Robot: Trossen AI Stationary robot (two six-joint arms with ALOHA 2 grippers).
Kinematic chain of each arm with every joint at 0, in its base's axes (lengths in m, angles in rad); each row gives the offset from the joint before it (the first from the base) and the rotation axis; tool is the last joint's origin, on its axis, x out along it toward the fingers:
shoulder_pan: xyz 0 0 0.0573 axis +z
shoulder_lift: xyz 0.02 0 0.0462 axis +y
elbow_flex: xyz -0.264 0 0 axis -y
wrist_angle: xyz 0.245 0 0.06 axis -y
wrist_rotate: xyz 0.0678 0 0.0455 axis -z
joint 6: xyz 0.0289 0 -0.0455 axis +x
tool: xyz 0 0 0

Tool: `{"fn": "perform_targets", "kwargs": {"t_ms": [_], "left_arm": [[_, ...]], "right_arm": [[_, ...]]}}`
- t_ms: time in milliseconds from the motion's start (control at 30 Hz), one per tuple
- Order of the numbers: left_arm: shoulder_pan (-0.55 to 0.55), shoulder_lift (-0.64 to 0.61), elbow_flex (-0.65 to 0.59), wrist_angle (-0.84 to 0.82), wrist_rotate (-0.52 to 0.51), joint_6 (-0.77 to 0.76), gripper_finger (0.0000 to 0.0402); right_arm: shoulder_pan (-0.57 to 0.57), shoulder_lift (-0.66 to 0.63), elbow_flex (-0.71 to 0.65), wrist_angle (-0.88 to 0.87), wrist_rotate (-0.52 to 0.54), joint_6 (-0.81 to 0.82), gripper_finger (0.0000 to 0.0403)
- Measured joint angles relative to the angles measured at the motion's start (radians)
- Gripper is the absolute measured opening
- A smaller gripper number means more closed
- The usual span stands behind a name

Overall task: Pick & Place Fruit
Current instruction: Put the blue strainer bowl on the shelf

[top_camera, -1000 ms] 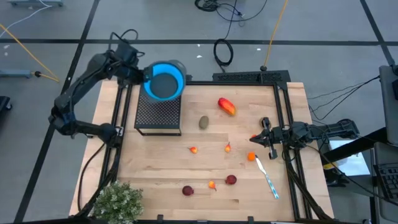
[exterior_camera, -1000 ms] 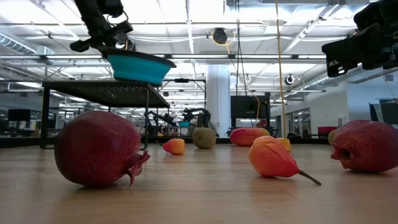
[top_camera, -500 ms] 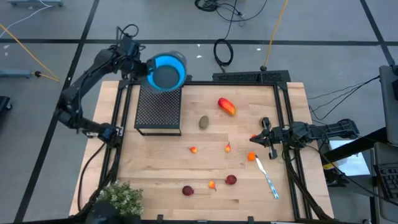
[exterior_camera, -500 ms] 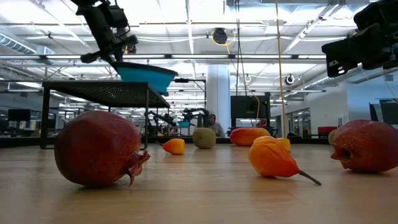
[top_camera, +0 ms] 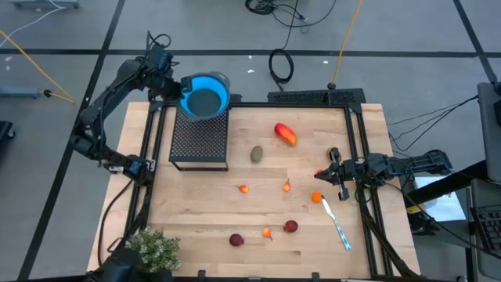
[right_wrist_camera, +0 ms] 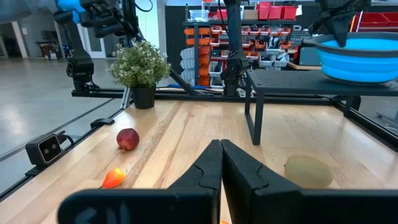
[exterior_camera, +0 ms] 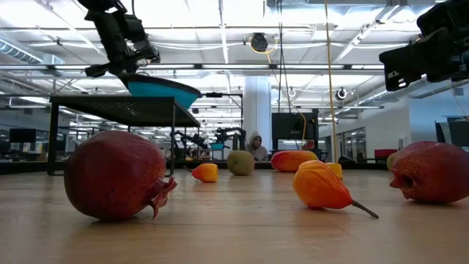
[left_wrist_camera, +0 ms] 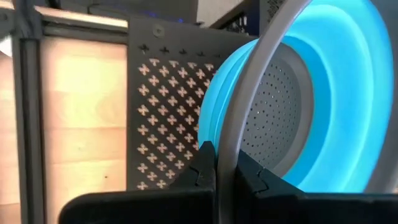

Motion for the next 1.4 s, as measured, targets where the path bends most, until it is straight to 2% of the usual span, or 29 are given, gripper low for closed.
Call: {"fn": "perform_targets", "kwargs": {"t_ms": [500, 1400], "left_arm": [[0.037, 0.000, 0.000, -0.085, 0.016, 0.060, 0.0004], [-0.001, -0.001, 0.000, -0.118, -0.020, 0.077, 0.0007]], "right_arm": [[0.000, 0.000, 0.000, 0.000, 0.000, -0.003, 0.0000], [0.000, 0.000, 0.000, 0.000, 0.000, -0.008, 0.0000]]}}
